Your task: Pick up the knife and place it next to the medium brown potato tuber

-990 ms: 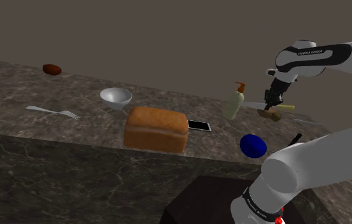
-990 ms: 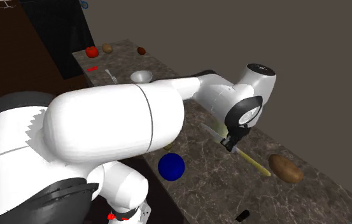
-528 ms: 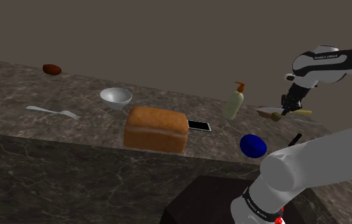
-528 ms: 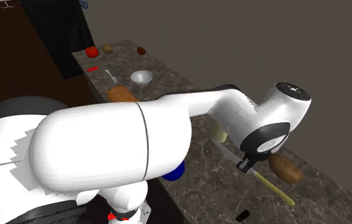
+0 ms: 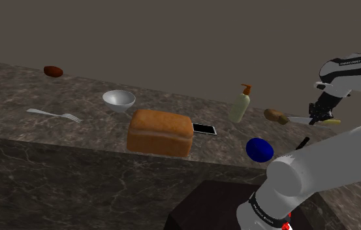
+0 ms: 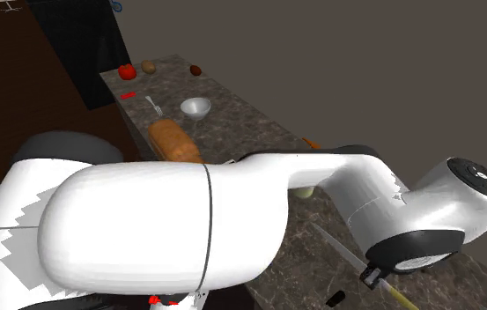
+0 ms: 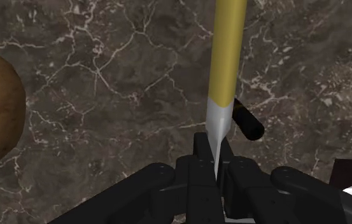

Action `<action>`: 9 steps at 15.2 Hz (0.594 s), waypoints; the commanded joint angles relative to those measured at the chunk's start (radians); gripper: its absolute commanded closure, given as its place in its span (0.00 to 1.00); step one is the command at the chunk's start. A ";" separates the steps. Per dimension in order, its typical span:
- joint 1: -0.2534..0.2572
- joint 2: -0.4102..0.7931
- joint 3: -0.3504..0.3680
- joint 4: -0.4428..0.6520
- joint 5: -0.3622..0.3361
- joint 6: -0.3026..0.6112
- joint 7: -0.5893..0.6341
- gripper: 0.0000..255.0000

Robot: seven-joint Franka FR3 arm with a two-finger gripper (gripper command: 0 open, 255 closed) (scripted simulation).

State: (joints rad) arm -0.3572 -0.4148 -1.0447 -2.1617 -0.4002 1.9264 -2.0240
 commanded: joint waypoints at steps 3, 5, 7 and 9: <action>0.035 0.051 -0.108 0.034 0.022 0.033 -0.085 1.00; 0.043 0.060 -0.125 0.015 0.023 0.062 -0.088 1.00; 0.052 0.071 -0.144 -0.004 0.027 0.091 -0.091 1.00; 0.063 0.084 -0.165 -0.022 0.031 0.120 -0.096 1.00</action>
State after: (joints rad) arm -0.3014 -0.3392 -1.1972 -2.1755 -0.3727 2.0303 -2.1165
